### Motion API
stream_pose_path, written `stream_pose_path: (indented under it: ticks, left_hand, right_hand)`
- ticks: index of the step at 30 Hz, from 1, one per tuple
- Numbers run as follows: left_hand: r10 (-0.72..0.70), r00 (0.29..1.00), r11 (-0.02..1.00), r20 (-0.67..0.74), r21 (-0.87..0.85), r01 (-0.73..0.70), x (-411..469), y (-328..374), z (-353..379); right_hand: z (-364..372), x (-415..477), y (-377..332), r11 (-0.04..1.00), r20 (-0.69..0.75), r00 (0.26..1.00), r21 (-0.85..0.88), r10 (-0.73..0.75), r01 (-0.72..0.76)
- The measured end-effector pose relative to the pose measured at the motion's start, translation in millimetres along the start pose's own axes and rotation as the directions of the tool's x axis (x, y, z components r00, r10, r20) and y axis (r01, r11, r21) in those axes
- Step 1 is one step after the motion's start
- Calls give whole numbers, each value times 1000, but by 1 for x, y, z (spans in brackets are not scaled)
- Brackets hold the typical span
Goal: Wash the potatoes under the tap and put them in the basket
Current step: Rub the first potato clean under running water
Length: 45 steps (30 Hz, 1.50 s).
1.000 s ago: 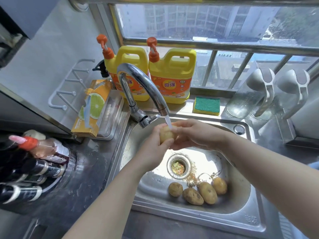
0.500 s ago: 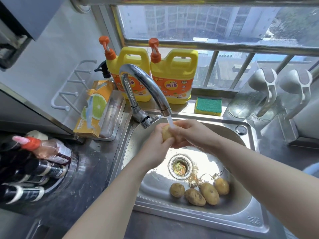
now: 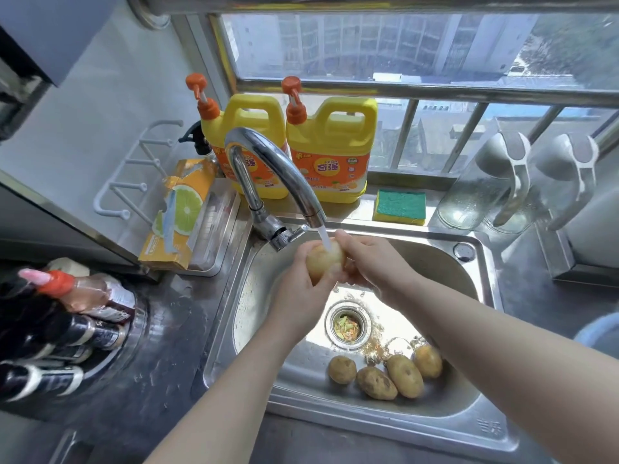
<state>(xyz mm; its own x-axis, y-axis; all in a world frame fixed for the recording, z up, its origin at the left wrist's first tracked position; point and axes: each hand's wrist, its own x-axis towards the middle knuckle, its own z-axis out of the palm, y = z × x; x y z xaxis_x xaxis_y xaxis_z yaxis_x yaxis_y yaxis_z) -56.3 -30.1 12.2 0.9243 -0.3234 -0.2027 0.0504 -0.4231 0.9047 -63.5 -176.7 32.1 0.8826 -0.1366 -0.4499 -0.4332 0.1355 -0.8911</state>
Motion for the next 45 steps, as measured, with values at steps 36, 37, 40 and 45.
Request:
stream_pose_path:
  ticks: [36, 37, 40, 45]
  left_hand:
    - [-178, 961, 662, 214, -697, 278, -6, 21, 10]
    - [-150, 966, 694, 211, -673, 255, -8, 20, 11]
    - [-119, 976, 806, 183, -557, 203, -12, 14, 16]
    - [-139, 990, 838, 23, -529, 130, -10, 13, 25]
  right_hand:
    - [-15, 3, 28, 989, 100, 990, 120, -100, 88]
    - [-14, 3, 27, 983, 82, 993, 170, -82, 67]
    - [-11, 2, 26, 987, -4, 998, 151, -59, 58]
    - [-3, -9, 24, 984, -54, 983, -42, -175, 173]
